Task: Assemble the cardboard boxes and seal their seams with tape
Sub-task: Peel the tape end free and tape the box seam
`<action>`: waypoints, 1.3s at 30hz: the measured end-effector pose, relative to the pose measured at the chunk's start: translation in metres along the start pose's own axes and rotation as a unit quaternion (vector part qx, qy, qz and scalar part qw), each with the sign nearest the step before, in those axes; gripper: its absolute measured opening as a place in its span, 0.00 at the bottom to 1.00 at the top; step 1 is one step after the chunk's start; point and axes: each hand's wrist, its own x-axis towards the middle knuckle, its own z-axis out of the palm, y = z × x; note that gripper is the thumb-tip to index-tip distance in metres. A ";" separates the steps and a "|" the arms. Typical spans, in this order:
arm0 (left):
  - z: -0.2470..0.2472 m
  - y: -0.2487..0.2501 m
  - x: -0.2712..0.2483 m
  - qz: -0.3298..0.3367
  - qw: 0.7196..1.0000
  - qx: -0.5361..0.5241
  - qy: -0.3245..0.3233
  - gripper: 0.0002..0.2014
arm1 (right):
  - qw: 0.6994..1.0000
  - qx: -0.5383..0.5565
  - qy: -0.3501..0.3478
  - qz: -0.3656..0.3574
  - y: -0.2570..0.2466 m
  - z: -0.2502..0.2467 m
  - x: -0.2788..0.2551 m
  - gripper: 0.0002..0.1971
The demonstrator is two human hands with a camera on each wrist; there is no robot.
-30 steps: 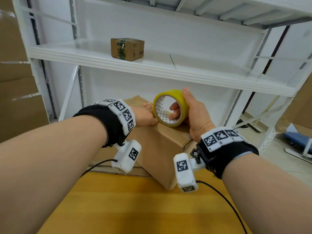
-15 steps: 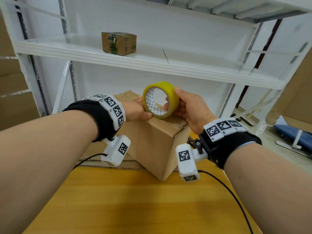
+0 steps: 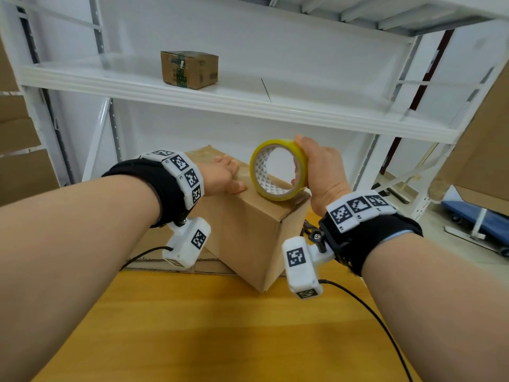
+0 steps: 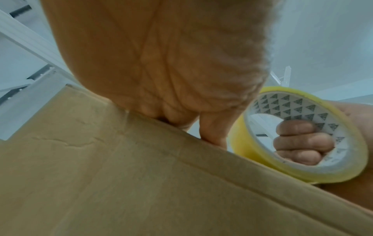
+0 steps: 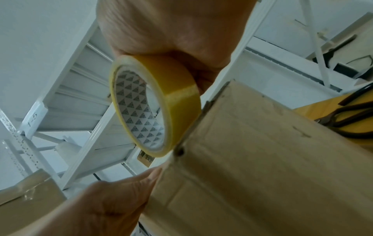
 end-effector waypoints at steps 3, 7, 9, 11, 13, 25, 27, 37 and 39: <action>0.000 0.008 0.001 -0.014 1.000 0.027 0.001 0.32 | 0.999 0.023 -0.018 0.028 0.008 -0.002 -0.004 0.25; 0.009 0.019 0.006 0.029 0.999 0.003 0.035 0.20 | 0.998 0.033 -0.039 0.043 0.015 -0.003 -0.009 0.34; 0.009 0.021 0.011 0.045 0.998 -0.025 0.025 0.18 | 0.997 0.043 -0.041 0.053 0.015 -0.003 -0.008 0.35; 0.008 0.017 0.013 0.056 0.996 -0.063 0.005 0.24 | 0.995 0.060 -0.046 0.064 0.013 -0.003 -0.007 0.33; 0.009 0.013 0.011 0.076 0.993 -0.085 -0.006 0.38 | 0.993 0.079 -0.045 0.077 0.012 -0.002 -0.007 0.28; 0.009 0.015 0.005 0.043 0.997 -0.059 0.001 0.30 | 0.985 0.145 0.006 0.089 -0.006 -0.011 -0.009 0.16; 0.008 0.021 0.000 0.035 0.999 -0.032 0.013 0.31 | 0.989 0.119 0.004 0.085 -0.007 -0.022 -0.005 0.16; 0.012 0.047 -0.002 0.040 0.999 0.028 0.016 0.23 | 0.981 0.156 -0.022 0.112 -0.001 -0.026 -0.016 0.17; 0.012 0.045 -0.002 0.049 0.999 0.014 0.011 0.22 | 0.983 0.148 -0.030 0.108 0.000 -0.022 -0.018 0.18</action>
